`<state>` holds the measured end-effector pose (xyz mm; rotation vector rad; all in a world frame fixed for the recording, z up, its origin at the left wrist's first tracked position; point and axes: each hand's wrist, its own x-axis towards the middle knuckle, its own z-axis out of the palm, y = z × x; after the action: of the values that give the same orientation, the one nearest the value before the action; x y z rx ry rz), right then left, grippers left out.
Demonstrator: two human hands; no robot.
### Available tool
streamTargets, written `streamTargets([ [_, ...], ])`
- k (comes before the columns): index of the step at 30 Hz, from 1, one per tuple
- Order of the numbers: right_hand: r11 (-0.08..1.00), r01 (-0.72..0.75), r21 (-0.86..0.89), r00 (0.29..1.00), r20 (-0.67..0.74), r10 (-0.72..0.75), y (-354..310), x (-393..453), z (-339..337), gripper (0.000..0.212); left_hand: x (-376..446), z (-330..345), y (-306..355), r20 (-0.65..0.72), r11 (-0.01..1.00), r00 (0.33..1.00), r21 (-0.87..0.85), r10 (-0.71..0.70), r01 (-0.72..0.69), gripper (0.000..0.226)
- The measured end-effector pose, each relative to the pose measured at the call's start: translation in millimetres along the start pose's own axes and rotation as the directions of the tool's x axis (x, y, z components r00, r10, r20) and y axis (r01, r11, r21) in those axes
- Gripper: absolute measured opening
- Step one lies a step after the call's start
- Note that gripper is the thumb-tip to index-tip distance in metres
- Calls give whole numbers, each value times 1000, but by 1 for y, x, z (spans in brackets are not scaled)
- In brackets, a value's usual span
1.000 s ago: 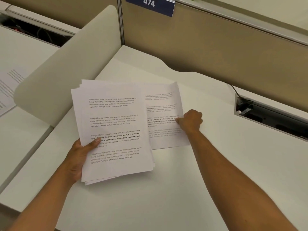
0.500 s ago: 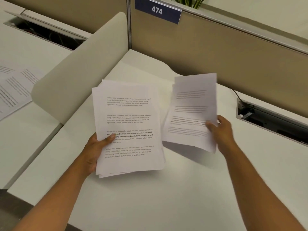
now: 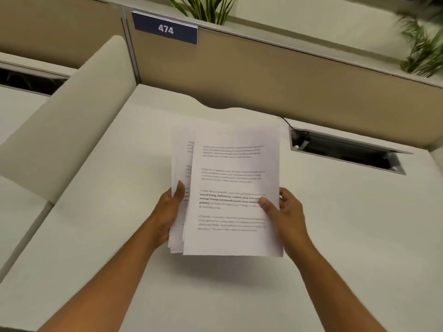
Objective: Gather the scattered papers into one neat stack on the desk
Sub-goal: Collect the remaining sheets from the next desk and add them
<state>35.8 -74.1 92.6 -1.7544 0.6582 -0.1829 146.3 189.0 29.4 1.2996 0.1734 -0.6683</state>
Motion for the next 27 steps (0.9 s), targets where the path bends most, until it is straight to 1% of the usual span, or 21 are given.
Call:
streamTargets([
  [2,1000,14,-25,998,-56,-16,6,-9,9,20,-4,19,0,89,1000,996,-15,-14,16,88],
  [3,998,25,-52,996,-86,-30,9,-13,10,20,-5,25,0,126,999,992,-37,-21,26,85],
  [4,996,39,-84,992,-115,-49,12,-17,8,20,-6,32,-2,152,998,988,-49,-27,35,76],
  [6,982,65,-176,977,-189,-98,17,-21,0,25,-5,41,-5,158,999,987,-41,-27,34,48],
  [7,975,54,-214,965,-240,-106,19,-22,-9,33,-5,47,-6,163,999,986,-30,-39,45,38],
  [8,977,17,-213,959,-274,-77,22,-20,-20,45,-6,53,-8,163,998,985,-24,-55,59,33],
  [9,988,-44,-149,964,-265,3,24,-18,-31,61,-7,59,-10,159,997,985,-31,-70,76,31],
  [10,992,-125,-18,974,-194,119,24,-15,-43,76,-9,66,-10,154,995,985,-42,-82,90,33],
  [11,969,-206,136,974,-72,217,27,-12,-55,85,-12,73,-11,152,993,984,-55,-92,102,35],
  [12,926,-276,257,961,75,265,30,-9,-66,85,-14,80,-13,152,991,983,-68,-101,112,37],
  [13,901,-302,313,948,196,250,33,-7,-77,76,-16,87,-15,152,989,982,-79,-113,127,37],
  [14,901,-283,329,943,268,198,34,-5,-86,61,-17,94,-17,153,986,980,-86,-129,144,36],
  [15,913,-242,328,946,291,146,36,-4,-94,49,-19,101,-20,155,984,978,-88,-142,157,34],
  [17,932,-160,325,970,229,87,37,0,-106,38,-20,115,-24,154,987,979,-70,-135,147,31],
  [19,943,-115,313,989,127,78,37,6,-119,36,-20,132,-25,147,996,986,1,-84,85,30],
  [22,960,-59,273,997,60,44,35,15,-141,35,-21,160,-23,140,985,990,166,32,-55,28],
  [27,968,86,235,996,-21,-84,23,29,-175,26,-22,209,-17,86,938,964,223,253,-266,25],
])
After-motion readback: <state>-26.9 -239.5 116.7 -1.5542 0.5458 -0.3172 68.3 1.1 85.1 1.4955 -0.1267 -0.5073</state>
